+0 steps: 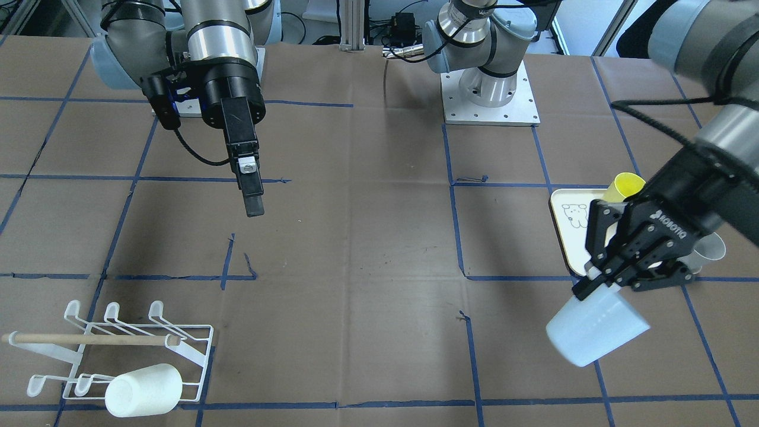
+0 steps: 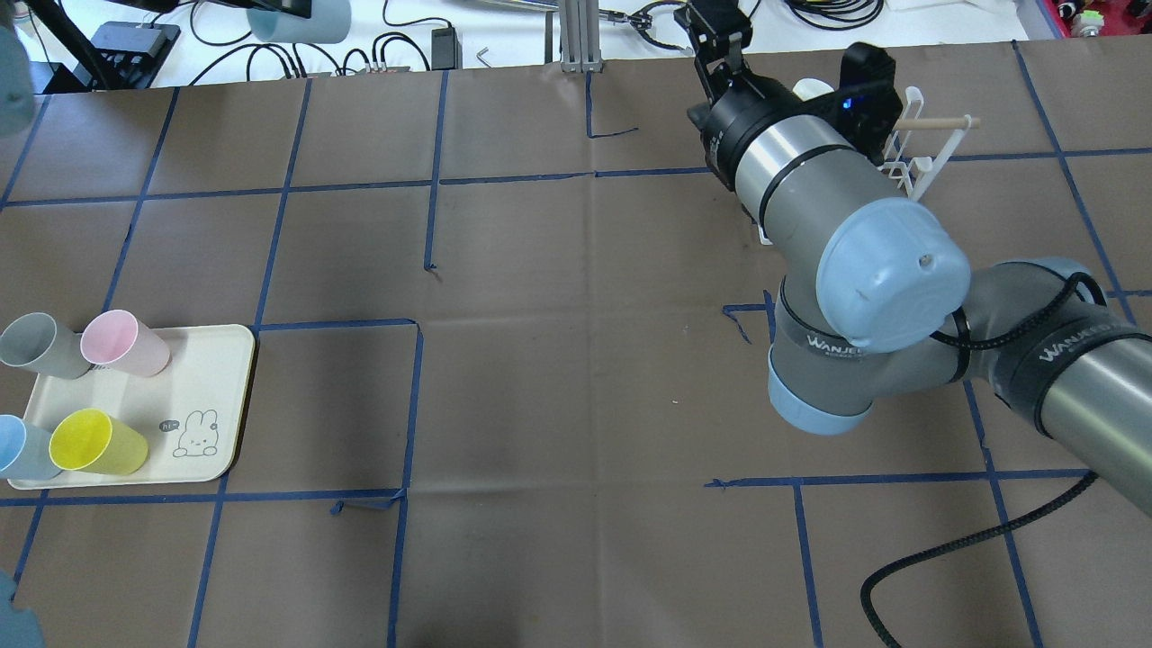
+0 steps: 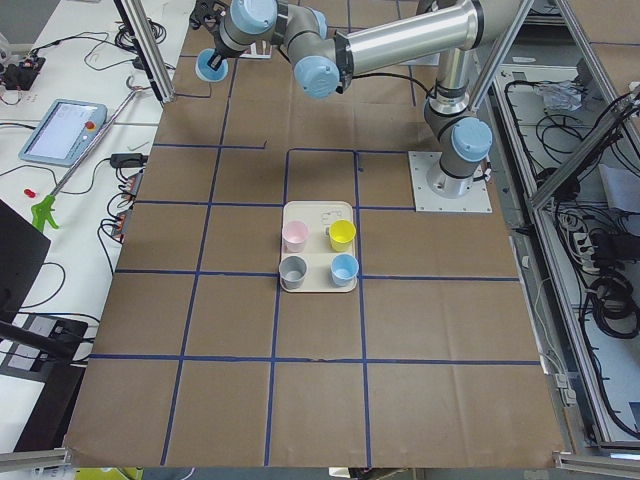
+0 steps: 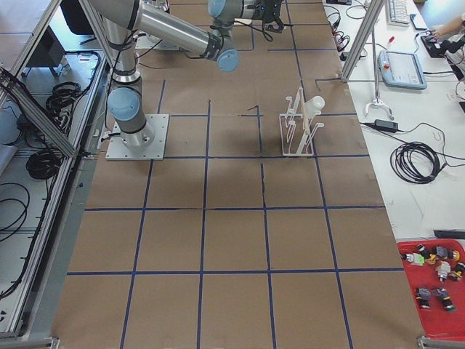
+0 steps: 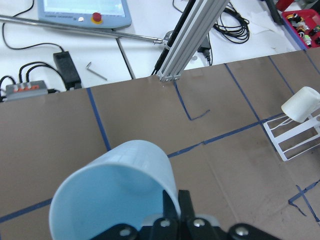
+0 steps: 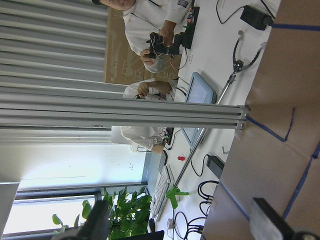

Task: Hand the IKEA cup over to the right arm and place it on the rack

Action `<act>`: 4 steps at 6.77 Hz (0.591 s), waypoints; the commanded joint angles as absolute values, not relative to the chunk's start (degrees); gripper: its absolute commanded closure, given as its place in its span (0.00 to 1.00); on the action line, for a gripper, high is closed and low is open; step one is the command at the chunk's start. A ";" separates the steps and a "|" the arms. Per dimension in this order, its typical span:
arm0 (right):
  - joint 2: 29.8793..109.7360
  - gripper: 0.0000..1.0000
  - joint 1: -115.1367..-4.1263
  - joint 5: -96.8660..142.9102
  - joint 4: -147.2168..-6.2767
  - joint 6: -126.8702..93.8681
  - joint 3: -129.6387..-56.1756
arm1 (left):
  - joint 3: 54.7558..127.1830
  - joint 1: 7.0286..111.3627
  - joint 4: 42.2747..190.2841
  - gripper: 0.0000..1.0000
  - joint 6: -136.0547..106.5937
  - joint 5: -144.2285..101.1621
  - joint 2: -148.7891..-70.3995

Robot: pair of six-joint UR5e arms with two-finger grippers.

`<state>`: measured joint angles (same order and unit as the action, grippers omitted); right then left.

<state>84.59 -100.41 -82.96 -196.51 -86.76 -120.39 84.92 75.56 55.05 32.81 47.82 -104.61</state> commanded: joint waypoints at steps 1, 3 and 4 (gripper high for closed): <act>84.73 0.00 -100.81 -77.61 -196.00 -95.52 -122.87 | 90.32 81.28 37.51 1.00 31.99 45.35 -107.14; 84.37 0.00 -101.16 -77.43 -189.98 -95.54 -122.70 | 101.97 83.05 16.54 1.00 31.55 36.62 -106.70; 84.03 0.00 -101.25 -77.61 -188.80 -95.54 -122.70 | 108.39 83.32 6.69 1.00 30.07 33.00 -107.05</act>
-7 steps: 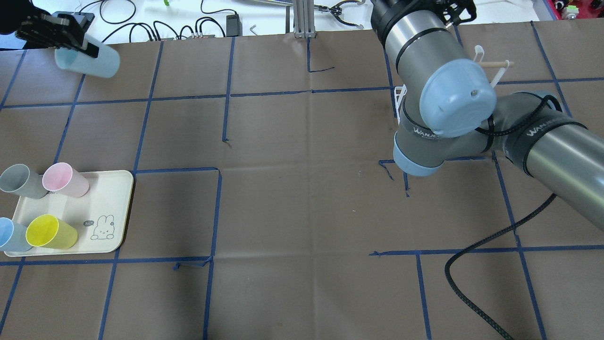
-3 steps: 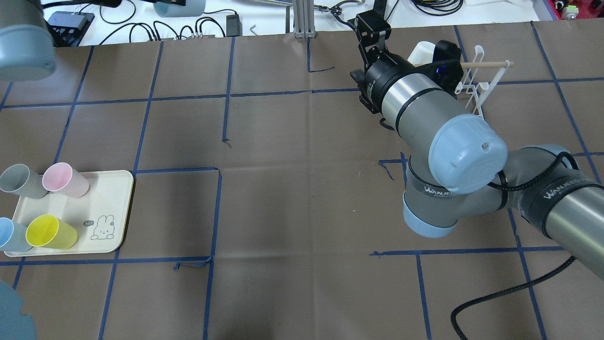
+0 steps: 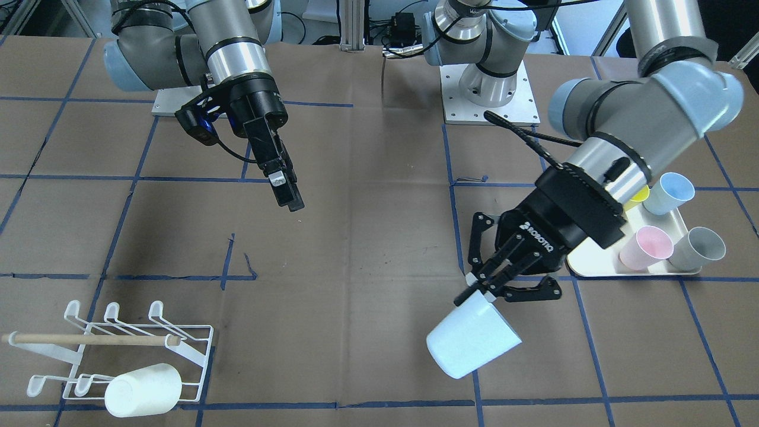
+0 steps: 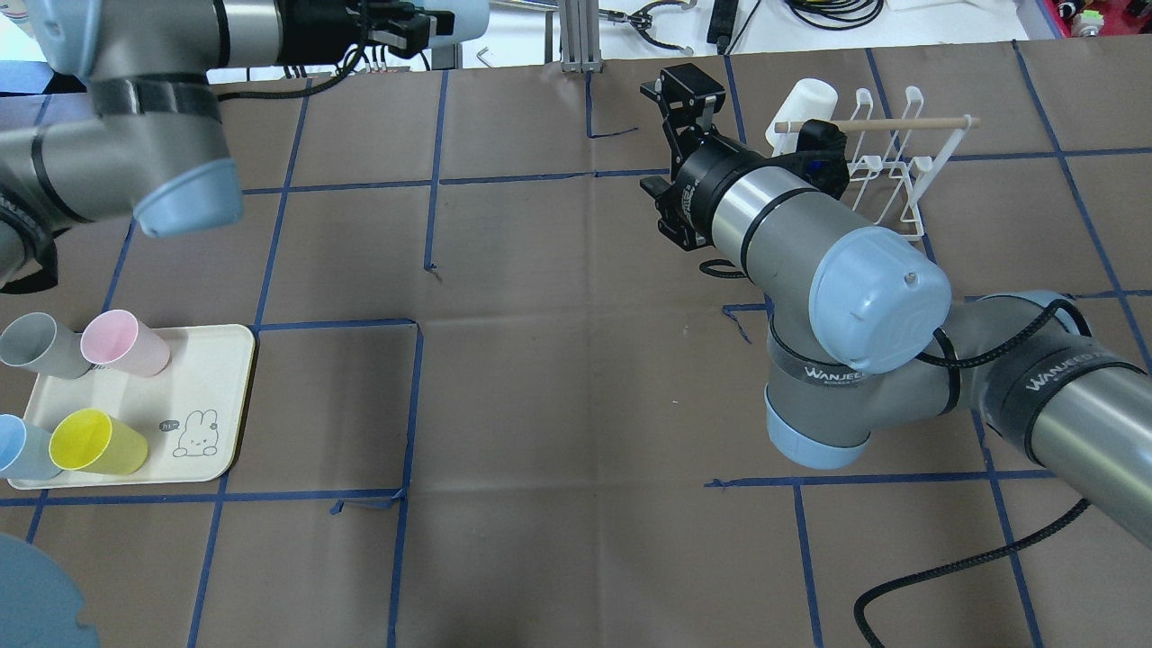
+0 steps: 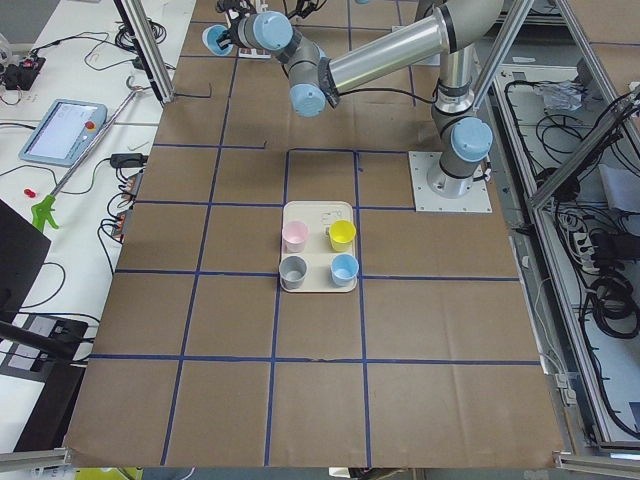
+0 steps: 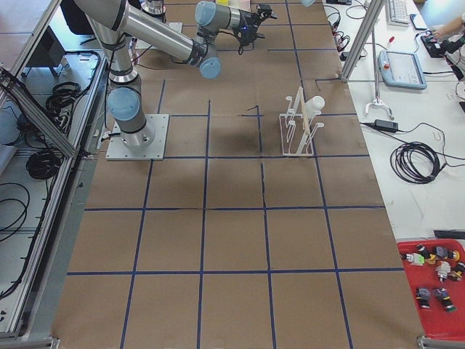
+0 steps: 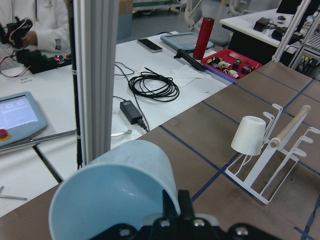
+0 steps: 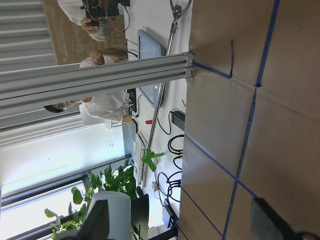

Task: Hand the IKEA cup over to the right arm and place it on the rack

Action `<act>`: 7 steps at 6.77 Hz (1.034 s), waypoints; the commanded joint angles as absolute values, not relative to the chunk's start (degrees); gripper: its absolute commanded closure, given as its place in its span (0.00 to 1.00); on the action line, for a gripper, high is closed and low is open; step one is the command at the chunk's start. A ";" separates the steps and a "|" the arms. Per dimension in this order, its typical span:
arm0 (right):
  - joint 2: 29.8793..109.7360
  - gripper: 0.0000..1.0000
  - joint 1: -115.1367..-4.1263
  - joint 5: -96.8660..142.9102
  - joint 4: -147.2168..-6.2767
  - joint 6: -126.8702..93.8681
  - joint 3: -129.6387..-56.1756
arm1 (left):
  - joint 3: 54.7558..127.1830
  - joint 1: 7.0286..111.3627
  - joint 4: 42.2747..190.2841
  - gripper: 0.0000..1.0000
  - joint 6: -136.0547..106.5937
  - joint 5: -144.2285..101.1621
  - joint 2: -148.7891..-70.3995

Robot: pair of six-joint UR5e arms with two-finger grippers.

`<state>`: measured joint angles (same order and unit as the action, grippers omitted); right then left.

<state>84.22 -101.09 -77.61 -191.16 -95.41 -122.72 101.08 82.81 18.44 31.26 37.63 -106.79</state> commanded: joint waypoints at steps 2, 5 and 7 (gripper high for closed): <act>83.93 0.01 -101.42 -77.61 -185.03 -95.54 -122.52 | 116.86 85.33 -14.84 1.00 20.97 32.17 -108.36; 83.67 0.02 -104.05 -77.43 -183.44 -98.87 -120.34 | 119.34 87.36 -18.54 0.99 17.40 32.26 -107.58; 83.15 0.04 -105.38 -77.43 -179.57 -99.92 -116.65 | 121.37 87.80 -21.78 0.99 17.32 32.26 -107.75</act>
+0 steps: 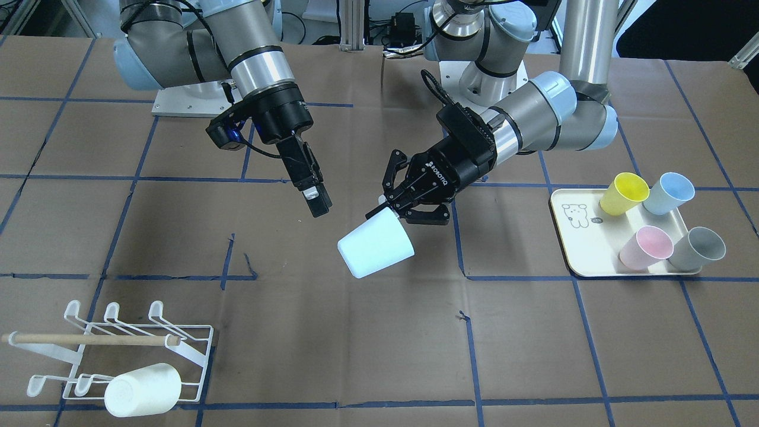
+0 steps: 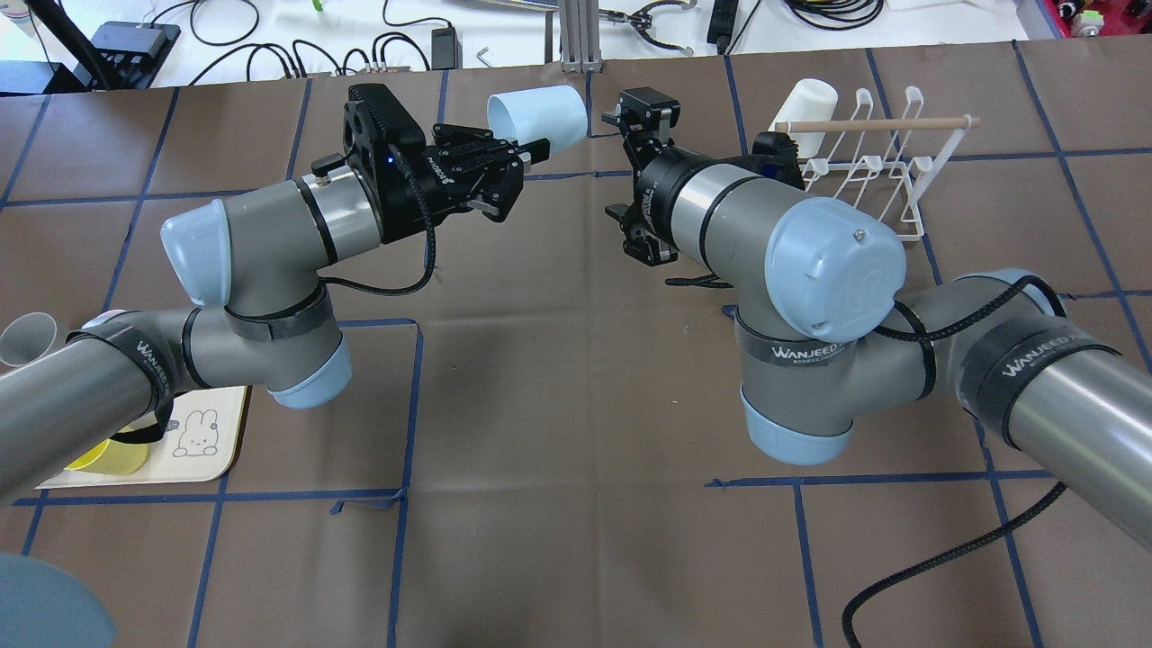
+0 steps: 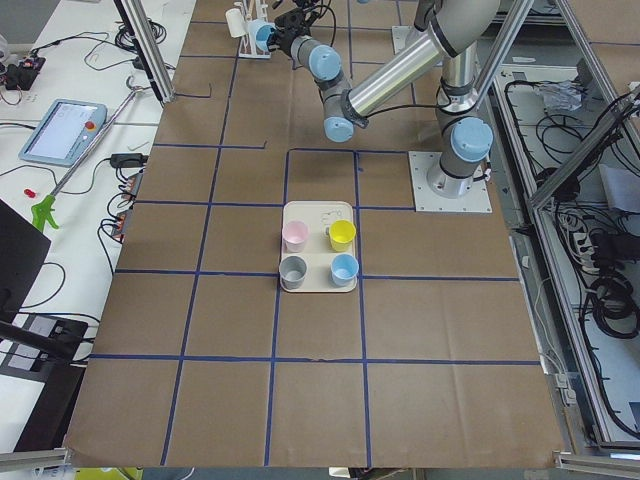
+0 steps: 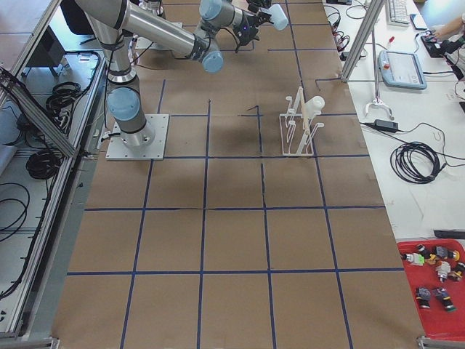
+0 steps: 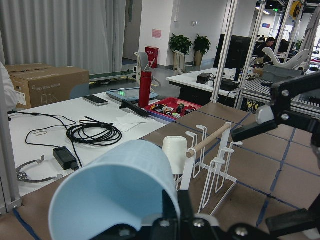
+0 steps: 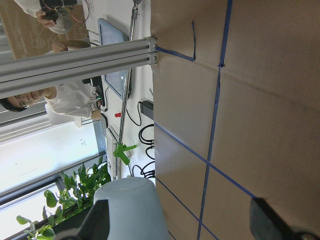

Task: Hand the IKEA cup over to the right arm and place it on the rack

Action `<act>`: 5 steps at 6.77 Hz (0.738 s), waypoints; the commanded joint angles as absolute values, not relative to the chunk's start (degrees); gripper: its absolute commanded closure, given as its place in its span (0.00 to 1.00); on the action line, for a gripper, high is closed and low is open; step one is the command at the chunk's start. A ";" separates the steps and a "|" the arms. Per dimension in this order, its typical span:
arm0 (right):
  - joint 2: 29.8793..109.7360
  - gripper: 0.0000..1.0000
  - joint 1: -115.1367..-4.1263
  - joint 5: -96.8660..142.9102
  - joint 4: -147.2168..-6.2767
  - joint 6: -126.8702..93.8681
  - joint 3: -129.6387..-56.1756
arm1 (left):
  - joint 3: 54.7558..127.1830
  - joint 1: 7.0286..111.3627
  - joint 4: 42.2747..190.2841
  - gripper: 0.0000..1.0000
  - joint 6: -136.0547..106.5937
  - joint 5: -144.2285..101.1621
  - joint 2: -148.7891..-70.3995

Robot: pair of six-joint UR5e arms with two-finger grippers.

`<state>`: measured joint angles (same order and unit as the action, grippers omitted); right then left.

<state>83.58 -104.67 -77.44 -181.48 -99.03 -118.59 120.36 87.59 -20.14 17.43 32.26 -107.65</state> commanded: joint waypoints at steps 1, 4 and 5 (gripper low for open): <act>81.93 0.06 -106.86 -77.43 -178.78 -101.06 -115.33 | 121.64 87.80 -21.80 0.99 17.31 32.34 -107.58; 78.06 0.06 -108.01 -77.52 -178.86 -101.16 -111.54 | 121.64 87.89 -21.80 0.98 17.31 32.52 -107.58; 77.44 0.06 -108.02 -77.52 -178.86 -101.08 -110.92 | 121.64 87.89 -21.80 0.98 17.31 32.69 -107.58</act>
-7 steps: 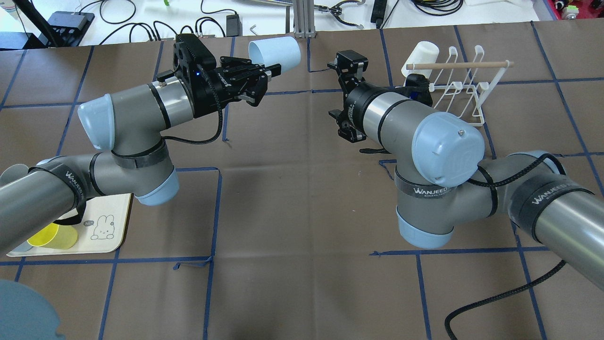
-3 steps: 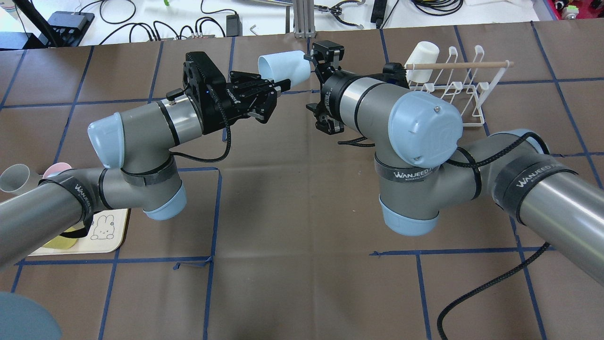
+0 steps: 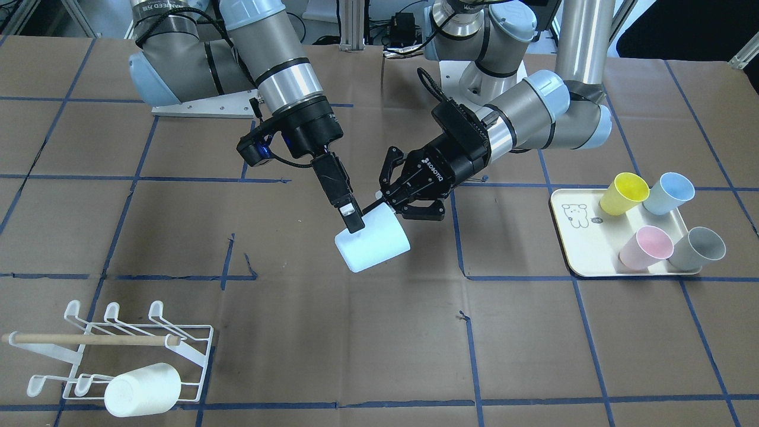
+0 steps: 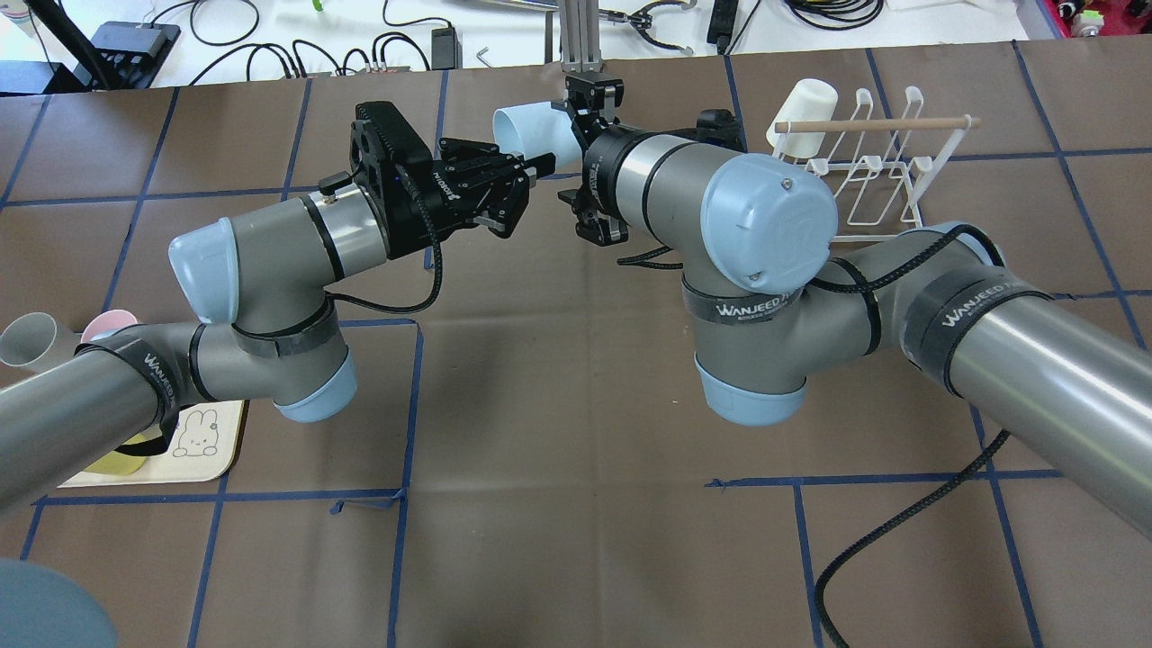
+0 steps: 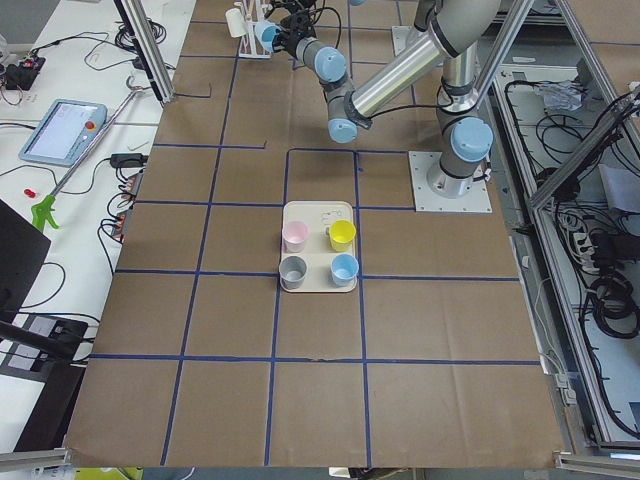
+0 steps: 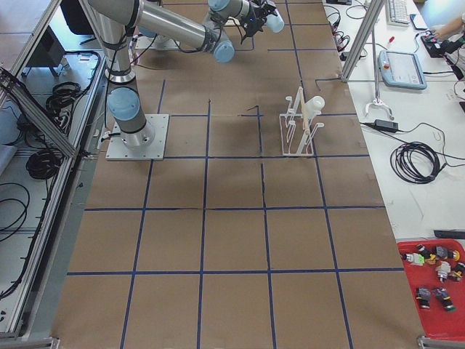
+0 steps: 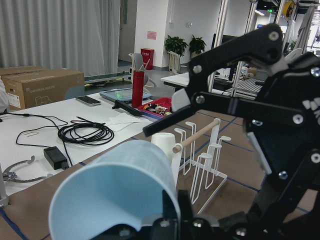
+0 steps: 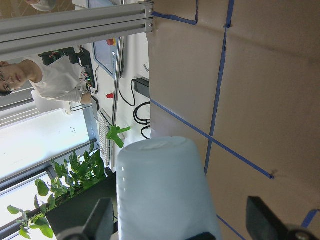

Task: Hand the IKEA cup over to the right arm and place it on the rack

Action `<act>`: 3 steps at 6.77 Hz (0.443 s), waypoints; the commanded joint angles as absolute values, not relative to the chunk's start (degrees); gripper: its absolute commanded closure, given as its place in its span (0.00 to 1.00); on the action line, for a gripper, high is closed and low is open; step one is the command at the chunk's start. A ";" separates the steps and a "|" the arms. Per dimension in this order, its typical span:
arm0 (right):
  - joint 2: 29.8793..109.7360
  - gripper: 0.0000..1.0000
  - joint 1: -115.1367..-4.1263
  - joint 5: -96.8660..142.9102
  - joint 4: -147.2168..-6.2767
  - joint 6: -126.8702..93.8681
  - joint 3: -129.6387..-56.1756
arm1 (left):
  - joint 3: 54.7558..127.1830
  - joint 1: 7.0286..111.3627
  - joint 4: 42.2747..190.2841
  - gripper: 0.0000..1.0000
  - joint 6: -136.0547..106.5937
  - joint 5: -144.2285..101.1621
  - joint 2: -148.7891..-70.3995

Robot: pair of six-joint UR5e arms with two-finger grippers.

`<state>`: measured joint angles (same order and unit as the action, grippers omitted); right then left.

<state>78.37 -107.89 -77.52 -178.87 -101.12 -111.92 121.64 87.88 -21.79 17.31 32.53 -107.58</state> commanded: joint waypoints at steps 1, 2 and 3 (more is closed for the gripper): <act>76.56 0.06 -108.02 -77.52 -178.86 -101.07 -109.70 | 121.64 87.89 -21.80 0.98 17.23 32.78 -107.67; 75.42 0.06 -107.93 -77.52 -178.77 -101.07 -108.47 | 121.64 87.89 -21.80 0.98 17.23 32.87 -107.67; 74.80 0.06 -107.93 -77.43 -178.68 -101.07 -107.59 | 121.64 87.89 -21.80 0.98 17.14 32.87 -107.58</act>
<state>75.75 -107.96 -77.50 -178.78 -101.08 -108.79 121.64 87.89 -21.80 17.21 32.82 -107.64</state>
